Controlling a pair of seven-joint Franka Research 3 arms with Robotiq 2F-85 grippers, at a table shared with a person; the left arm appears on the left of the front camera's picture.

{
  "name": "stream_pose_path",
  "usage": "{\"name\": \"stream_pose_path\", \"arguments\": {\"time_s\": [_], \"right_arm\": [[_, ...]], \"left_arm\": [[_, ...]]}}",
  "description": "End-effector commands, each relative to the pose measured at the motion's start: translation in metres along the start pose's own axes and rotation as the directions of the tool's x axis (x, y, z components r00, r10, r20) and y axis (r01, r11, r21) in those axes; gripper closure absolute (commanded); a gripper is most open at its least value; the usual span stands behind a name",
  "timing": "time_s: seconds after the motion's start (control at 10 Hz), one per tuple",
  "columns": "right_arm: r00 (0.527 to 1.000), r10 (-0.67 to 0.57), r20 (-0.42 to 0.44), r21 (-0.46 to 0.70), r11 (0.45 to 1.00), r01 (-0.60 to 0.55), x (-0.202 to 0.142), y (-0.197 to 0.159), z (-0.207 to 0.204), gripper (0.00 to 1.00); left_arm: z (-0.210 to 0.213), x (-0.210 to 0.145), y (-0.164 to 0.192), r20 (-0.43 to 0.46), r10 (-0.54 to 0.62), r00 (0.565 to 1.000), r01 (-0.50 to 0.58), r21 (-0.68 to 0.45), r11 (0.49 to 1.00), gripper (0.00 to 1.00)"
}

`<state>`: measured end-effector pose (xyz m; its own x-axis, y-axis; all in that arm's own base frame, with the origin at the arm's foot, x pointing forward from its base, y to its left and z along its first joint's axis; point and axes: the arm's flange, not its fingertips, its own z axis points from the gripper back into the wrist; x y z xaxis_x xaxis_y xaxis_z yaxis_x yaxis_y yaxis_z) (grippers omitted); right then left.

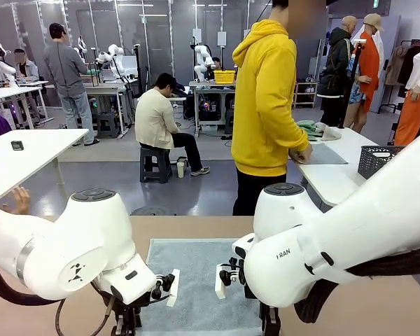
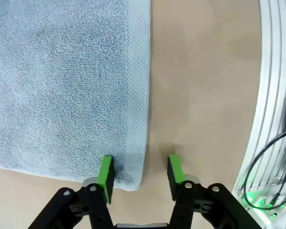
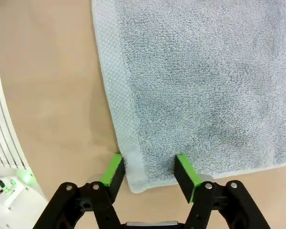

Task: Fold the towels and place them in the basket.
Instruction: When a person lays out a Towel with hook on the table, fold it in half twice.

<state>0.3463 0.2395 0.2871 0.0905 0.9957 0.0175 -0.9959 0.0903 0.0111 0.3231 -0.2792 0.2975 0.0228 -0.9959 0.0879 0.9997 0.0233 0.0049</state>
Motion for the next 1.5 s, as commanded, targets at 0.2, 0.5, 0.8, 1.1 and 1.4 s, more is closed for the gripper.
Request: {"name": "stream_pose_path", "arguments": {"time_s": [0.2,0.5,0.8,1.1,1.4], "right_arm": [[1.0,-0.01,0.0,-0.007,1.0,0.01,-0.02,0.026,-0.013,1.0],[0.999,-0.028,0.017,0.002,1.0,0.028,-0.021,0.027,-0.008,1.0],[0.998,-0.017,0.056,0.032,0.999,0.015,-0.02,0.032,0.017,1.0],[0.998,0.036,0.057,0.076,0.996,-0.04,-0.015,0.035,0.073,1.0],[0.995,0.089,0.041,0.07,0.993,-0.091,0.001,0.015,0.11,1.0]], "left_arm": [[-0.002,-0.014,-0.011,-0.001,-0.023,1.0,0.023,0.021,1.0,1.0],[0.001,-0.013,-0.013,-0.003,-0.019,1.0,0.019,0.011,1.0,1.0],[0.018,-0.013,-0.019,0.014,-0.022,1.0,0.022,0.0,1.0,1.0],[0.065,-0.01,-0.023,0.025,-0.038,0.999,0.038,-0.014,0.999,1.0],[0.11,-0.002,-0.004,0.038,-0.019,0.999,0.019,0.005,1.0,1.0]]}}
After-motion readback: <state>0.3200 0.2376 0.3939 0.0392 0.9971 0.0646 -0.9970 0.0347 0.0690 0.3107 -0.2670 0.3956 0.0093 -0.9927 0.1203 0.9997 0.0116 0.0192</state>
